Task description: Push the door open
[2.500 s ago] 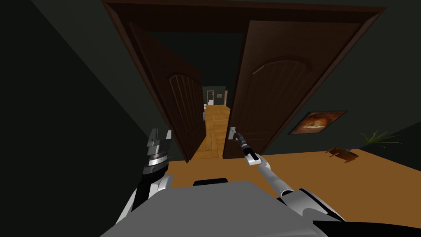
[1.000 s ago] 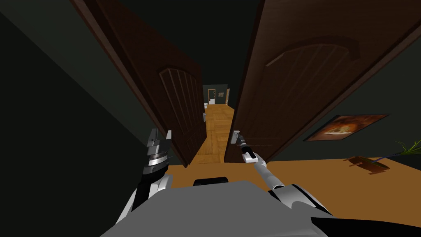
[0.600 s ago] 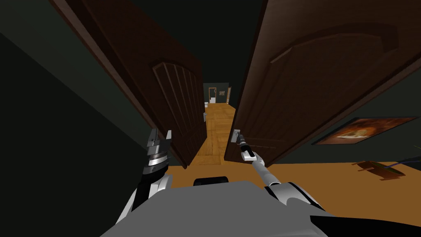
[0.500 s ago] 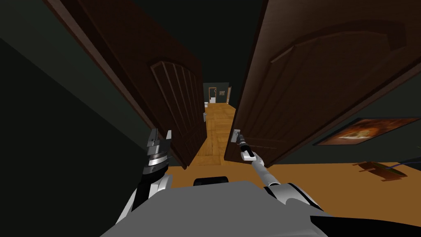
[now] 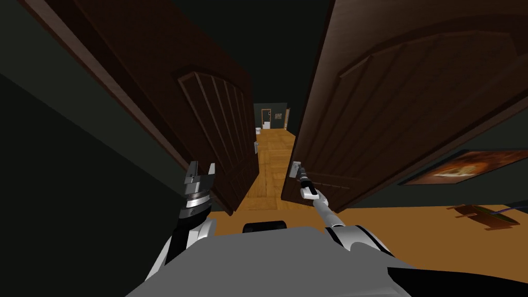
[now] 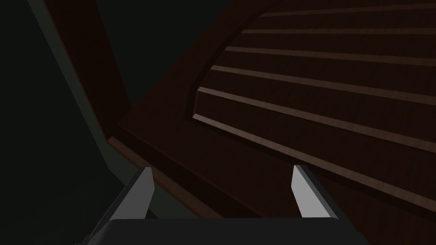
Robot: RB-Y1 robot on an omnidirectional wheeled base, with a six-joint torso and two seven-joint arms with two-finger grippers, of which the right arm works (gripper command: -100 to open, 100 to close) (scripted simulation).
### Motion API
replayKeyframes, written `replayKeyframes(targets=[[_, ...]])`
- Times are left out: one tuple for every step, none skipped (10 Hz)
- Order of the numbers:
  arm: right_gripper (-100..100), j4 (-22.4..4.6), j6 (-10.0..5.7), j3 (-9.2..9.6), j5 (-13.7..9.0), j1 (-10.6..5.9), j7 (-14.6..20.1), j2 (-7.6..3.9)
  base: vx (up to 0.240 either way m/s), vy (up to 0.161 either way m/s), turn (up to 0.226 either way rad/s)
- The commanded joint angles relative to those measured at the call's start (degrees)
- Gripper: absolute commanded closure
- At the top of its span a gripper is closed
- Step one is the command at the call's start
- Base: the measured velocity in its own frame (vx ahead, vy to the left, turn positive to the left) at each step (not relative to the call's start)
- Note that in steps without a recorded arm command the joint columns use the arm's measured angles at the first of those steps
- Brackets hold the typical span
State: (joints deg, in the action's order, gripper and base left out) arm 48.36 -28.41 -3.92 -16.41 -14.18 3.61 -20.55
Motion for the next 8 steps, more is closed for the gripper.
replayKeyframes(targets=[[100,0.1,-0.58,-2.03,-0.2,-0.81,-1.6,0.10,0.057,-0.014,-0.020],[100,-0.4,-0.67,-3.04,-0.3,-1.36,-2.6,0.75,0.072,-0.035,-0.033],[100,-0.9,-0.77,-4.05,-0.4,-1.91,-3.7,1.40,0.090,-0.048,-0.055],[100,-1.4,-0.86,-5.06,-0.5,-2.46,-4.8,2.05,0.108,-0.029,-0.017],[-100,-1.5,0.20,-4.02,-0.3,-2.11,-3.6,1.84,-0.067,0.040,-0.011],[-100,-1.5,0.20,-4.02,-0.3,-2.11,-3.6,1.84,-0.149,0.068,-0.017],[-100,-1.7,0.77,-3.86,-0.2,-2.18,-3.5,2.02,-0.185,0.082,-0.013],[-100,-1.8,1.40,-3.69,-0.2,-2.27,-3.3,2.23,-0.229,0.122,-0.015]])
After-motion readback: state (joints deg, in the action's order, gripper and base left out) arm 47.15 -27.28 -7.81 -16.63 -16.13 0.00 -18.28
